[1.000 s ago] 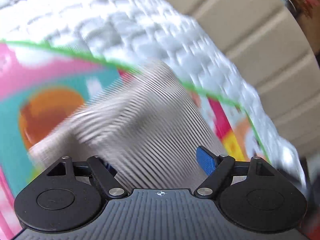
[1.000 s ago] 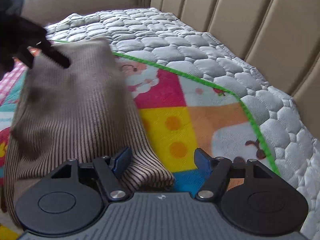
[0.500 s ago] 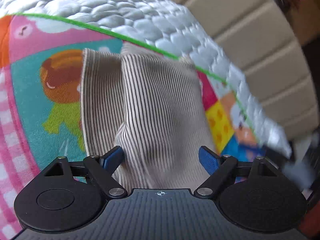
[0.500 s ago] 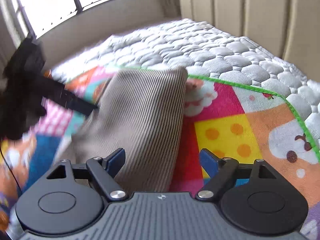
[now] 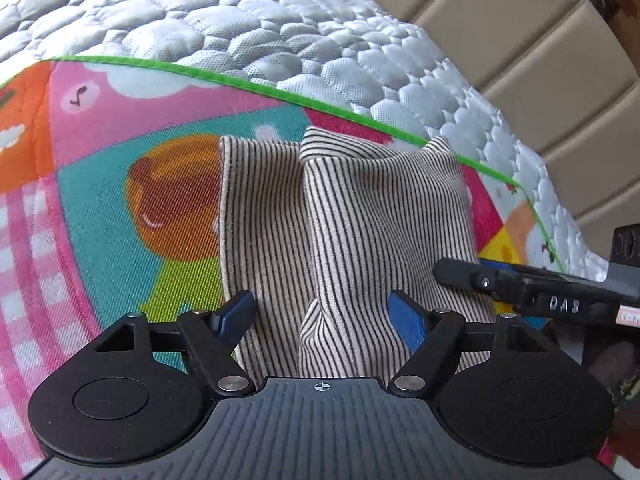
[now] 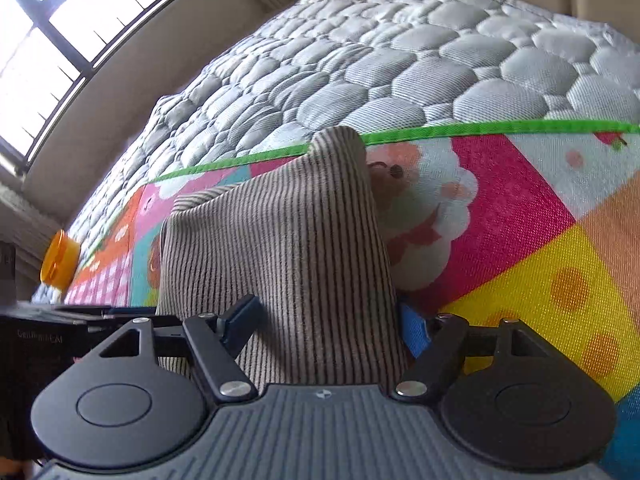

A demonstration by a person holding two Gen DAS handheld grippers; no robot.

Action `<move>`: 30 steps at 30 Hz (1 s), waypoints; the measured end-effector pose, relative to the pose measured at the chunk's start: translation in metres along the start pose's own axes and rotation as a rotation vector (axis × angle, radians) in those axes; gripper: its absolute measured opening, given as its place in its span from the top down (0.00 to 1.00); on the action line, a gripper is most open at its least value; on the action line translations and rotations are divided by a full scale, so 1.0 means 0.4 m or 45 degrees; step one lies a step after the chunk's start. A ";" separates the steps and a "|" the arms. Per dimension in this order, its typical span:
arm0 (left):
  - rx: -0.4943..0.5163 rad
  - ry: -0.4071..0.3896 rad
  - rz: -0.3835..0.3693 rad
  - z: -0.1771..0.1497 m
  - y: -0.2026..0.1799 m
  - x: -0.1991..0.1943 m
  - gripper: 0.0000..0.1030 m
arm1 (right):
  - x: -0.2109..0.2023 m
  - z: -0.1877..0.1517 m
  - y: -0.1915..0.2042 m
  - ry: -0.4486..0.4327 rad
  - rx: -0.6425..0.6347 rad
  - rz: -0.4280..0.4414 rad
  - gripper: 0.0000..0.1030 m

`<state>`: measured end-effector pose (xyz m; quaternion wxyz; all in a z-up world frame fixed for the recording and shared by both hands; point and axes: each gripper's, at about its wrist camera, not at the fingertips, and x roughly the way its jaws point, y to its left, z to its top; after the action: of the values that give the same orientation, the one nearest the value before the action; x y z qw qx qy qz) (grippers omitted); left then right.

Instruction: Fold clothes

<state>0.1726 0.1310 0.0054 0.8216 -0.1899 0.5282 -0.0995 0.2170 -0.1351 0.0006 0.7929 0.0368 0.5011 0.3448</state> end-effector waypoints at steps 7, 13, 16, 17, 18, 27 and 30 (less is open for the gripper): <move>0.082 -0.010 -0.094 0.041 -0.040 0.042 0.49 | -0.035 0.027 -0.016 -0.034 0.026 0.053 0.70; 0.218 -0.087 -0.057 0.108 -0.122 0.075 0.48 | -0.063 0.066 -0.047 -0.117 0.050 -0.016 0.74; 0.217 -0.152 -0.004 0.119 -0.131 0.047 0.46 | -0.069 0.067 -0.058 -0.117 0.008 -0.093 0.73; 0.223 -0.162 0.017 0.114 -0.131 0.035 0.44 | -0.072 0.060 -0.050 -0.121 -0.039 -0.131 0.69; 0.241 -0.163 0.041 0.103 -0.134 0.023 0.41 | -0.077 0.050 -0.040 -0.129 -0.097 -0.167 0.65; 0.404 -0.080 -0.107 -0.076 -0.176 -0.074 0.22 | -0.171 -0.118 0.043 -0.130 -0.325 -0.152 0.14; 0.403 0.005 -0.105 -0.122 -0.174 -0.056 0.22 | -0.144 -0.185 0.033 -0.042 -0.267 -0.163 0.07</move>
<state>0.1217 0.0659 0.0350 0.8355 -0.0794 0.4992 -0.2154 0.1346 -0.1798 0.0138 0.8208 -0.0726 0.4506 0.3433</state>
